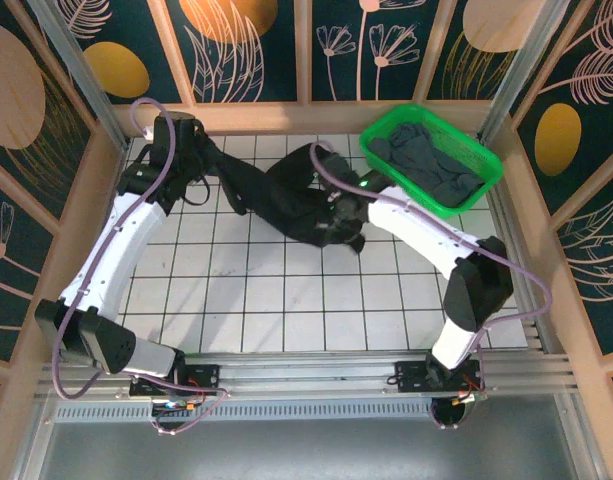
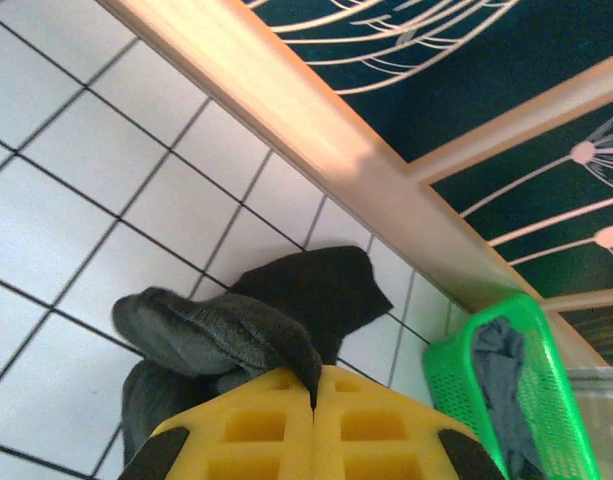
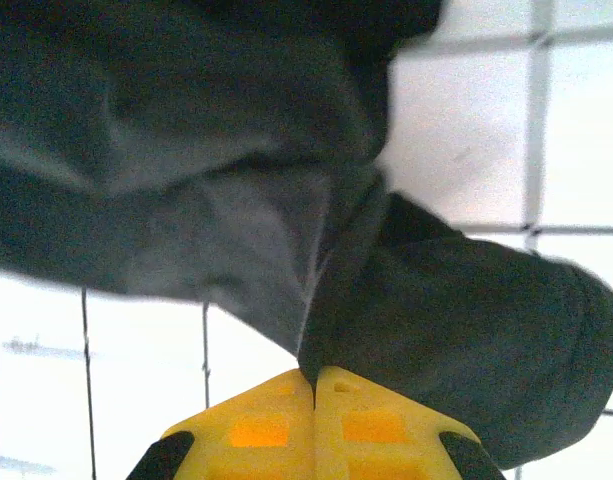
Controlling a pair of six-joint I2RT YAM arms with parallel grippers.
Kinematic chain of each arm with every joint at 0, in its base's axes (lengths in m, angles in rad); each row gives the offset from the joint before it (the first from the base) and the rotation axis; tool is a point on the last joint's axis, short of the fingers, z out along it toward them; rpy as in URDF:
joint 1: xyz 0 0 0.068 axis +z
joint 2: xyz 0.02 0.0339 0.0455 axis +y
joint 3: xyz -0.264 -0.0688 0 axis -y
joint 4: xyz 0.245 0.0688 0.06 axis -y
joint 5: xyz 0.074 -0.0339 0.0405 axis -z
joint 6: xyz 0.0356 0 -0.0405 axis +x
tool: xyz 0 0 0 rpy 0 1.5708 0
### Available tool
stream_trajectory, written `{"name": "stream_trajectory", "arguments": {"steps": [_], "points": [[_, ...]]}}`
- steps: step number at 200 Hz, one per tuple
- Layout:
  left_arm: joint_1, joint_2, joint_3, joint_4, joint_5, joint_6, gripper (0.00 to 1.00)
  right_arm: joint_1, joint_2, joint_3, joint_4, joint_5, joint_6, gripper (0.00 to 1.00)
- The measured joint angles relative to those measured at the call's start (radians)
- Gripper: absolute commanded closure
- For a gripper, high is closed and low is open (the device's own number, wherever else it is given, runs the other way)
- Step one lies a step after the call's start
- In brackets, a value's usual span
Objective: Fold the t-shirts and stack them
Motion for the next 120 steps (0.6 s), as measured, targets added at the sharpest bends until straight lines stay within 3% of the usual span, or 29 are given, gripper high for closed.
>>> {"name": "stream_trajectory", "arguments": {"steps": [35, 47, 69, 99, 120], "points": [[0.001, -0.100, -0.164, -0.042, -0.038, -0.002, 1.00, 0.089, 0.184, -0.026, 0.010, -0.145, -0.026, 1.00], [0.001, -0.127, -0.230, -0.061, -0.048, -0.004, 1.00, 0.098, 0.239, -0.026, 0.015, -0.182, -0.035, 0.96], [0.001, -0.155, -0.309, -0.100, -0.066, -0.004, 1.00, 0.100, 0.270, -0.025, 0.026, -0.220, -0.054, 0.84], [0.001, -0.165, -0.334, -0.119, -0.096, 0.000, 1.00, 0.097, 0.240, -0.025, 0.056, -0.227, -0.049, 0.57], [0.001, -0.176, -0.344, -0.119, -0.107, 0.000, 1.00, 0.087, 0.140, -0.106, 0.087, -0.206, -0.027, 0.52]]}}
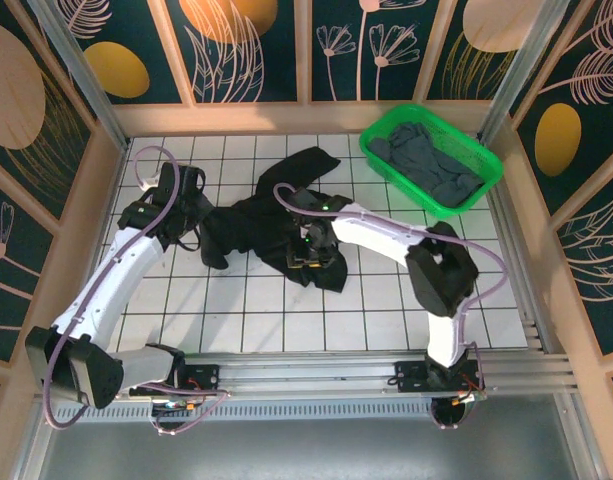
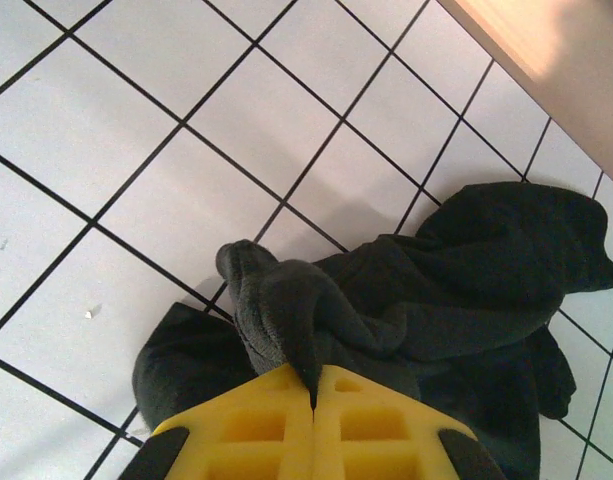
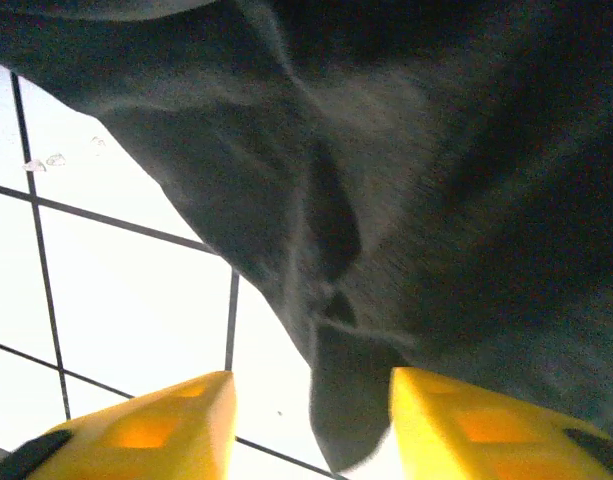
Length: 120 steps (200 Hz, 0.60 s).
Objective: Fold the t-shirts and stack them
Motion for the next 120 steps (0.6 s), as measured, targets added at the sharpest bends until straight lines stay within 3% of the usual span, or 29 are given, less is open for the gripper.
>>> {"name": "stream_trajectory", "arguments": {"steps": [44, 120], "points": [[0.000, -0.026, -0.016, -0.003, -0.015, 0.001, 1.00, -0.021, -0.228, -0.260, 0.013, 0.086, 0.058, 0.46], [0.000, -0.027, -0.016, -0.003, -0.017, 0.015, 1.00, 0.062, -0.081, -0.272, 0.050, 0.238, 0.059, 0.45]]}}
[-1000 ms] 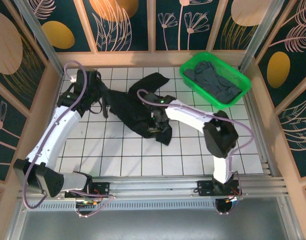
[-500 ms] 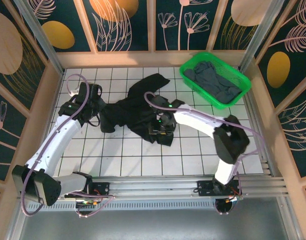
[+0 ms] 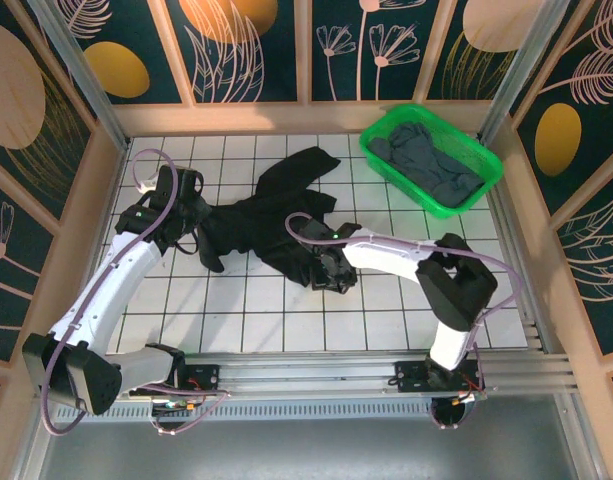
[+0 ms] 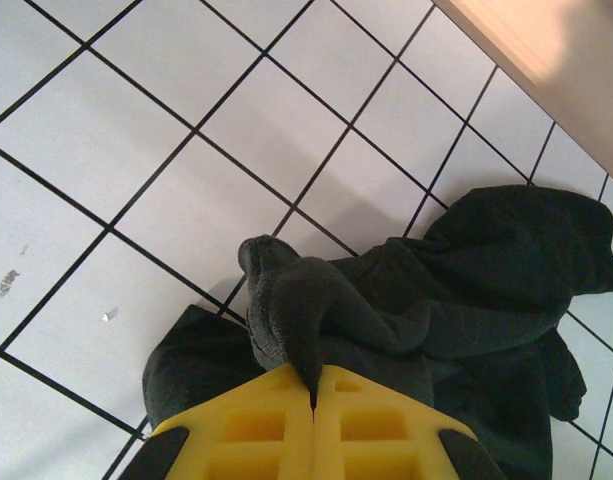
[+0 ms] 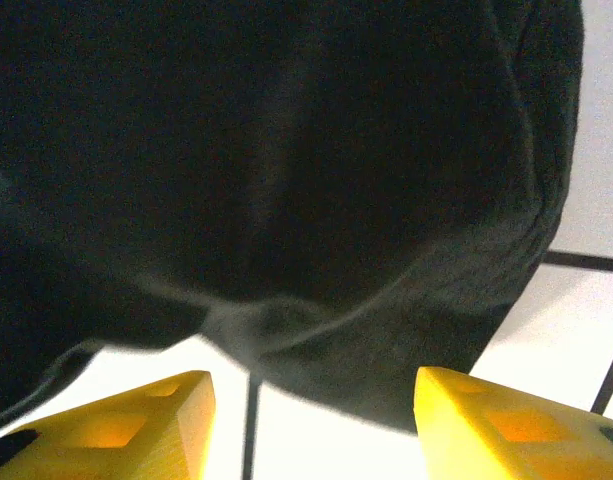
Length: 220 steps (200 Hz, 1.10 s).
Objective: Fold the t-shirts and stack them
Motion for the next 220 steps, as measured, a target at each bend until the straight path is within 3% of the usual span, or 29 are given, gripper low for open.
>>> {"name": "stream_trajectory", "arguments": {"steps": [40, 78, 103, 125, 163, 220], "points": [[0.000, -0.012, 0.000, 0.001, 0.004, 0.000, 1.00, 0.000, 0.012, -0.013, -0.003, 0.061, 0.011, 0.42], [0.000, -0.013, -0.002, 0.004, 0.008, 0.000, 1.00, 0.000, 0.009, -0.041, 0.013, 0.055, 0.005, 0.49], [0.000, -0.013, -0.002, 0.004, 0.008, 0.000, 1.00, -0.003, 0.007, -0.057, 0.052, 0.032, 0.000, 0.69], [0.000, -0.013, -0.002, 0.005, 0.008, 0.000, 1.00, -0.011, -0.001, -0.063, 0.074, 0.022, -0.002, 1.00], [0.001, 0.016, 0.019, 0.007, 0.008, 0.003, 1.00, -0.080, -0.014, -0.002, 0.036, 0.084, -0.026, 1.00], [0.039, 0.159, 0.288, 0.042, 0.020, -0.007, 1.00, -0.401, -0.117, 0.332, 0.066, 0.229, -0.097, 1.00]]}}
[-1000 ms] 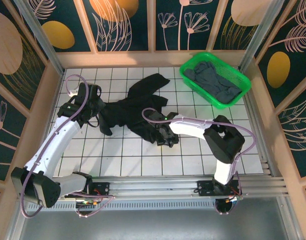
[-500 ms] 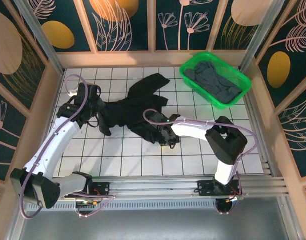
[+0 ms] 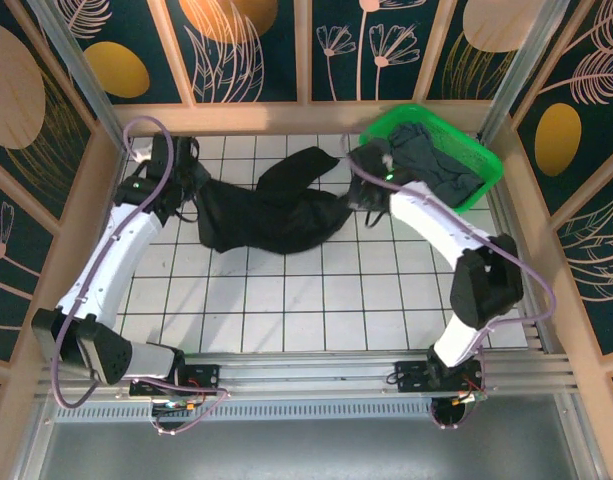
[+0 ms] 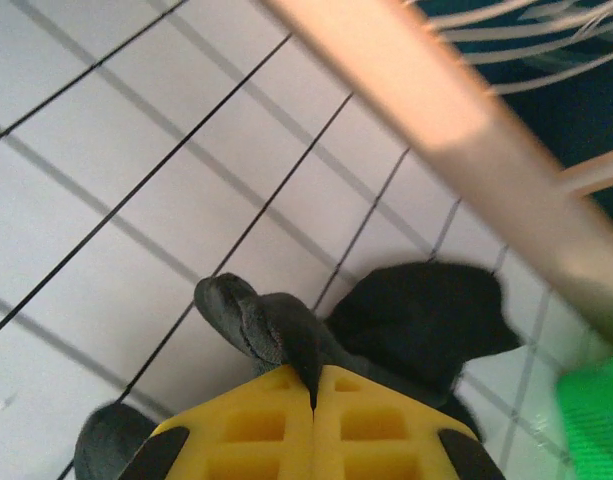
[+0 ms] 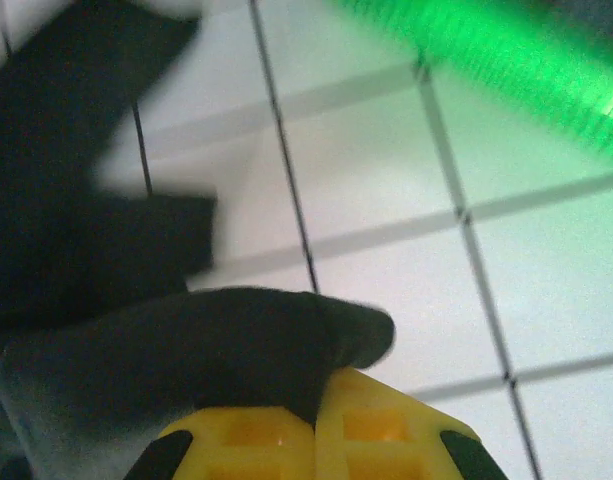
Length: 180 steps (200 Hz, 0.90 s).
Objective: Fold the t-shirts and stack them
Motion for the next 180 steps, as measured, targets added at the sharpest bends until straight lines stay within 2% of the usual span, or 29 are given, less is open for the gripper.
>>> {"name": "stream_trajectory", "arguments": {"steps": [15, 40, 81, 103, 136, 161, 180], "points": [[0.000, -0.003, 0.085, 0.008, -0.012, -0.005, 1.00, -0.042, -0.036, 0.079, 0.029, 0.024, -0.032, 1.00], [0.000, -0.061, 0.182, 0.037, -0.049, -0.013, 1.00, -0.051, -0.115, 0.161, 0.085, 0.039, -0.090, 1.00], [0.000, -0.252, 0.233, 0.086, -0.129, -0.013, 1.00, -0.059, -0.312, 0.169, 0.198, 0.034, -0.130, 1.00], [0.000, -0.284, 0.309, 0.095, -0.165, -0.011, 1.00, -0.065, -0.390, 0.175, 0.251, 0.016, -0.138, 1.00], [0.001, -0.209, 0.465, 0.089, -0.189, -0.004, 1.00, -0.087, -0.377, 0.241, 0.290, -0.049, -0.134, 1.00], [0.015, -0.059, 0.574, 0.051, -0.181, 0.003, 1.00, -0.121, -0.298, 0.272, 0.325, -0.130, -0.113, 1.00], [0.055, 0.061, 0.591, 0.038, -0.143, 0.002, 1.00, -0.145, -0.198, 0.313, 0.343, -0.205, -0.092, 1.00]]}}
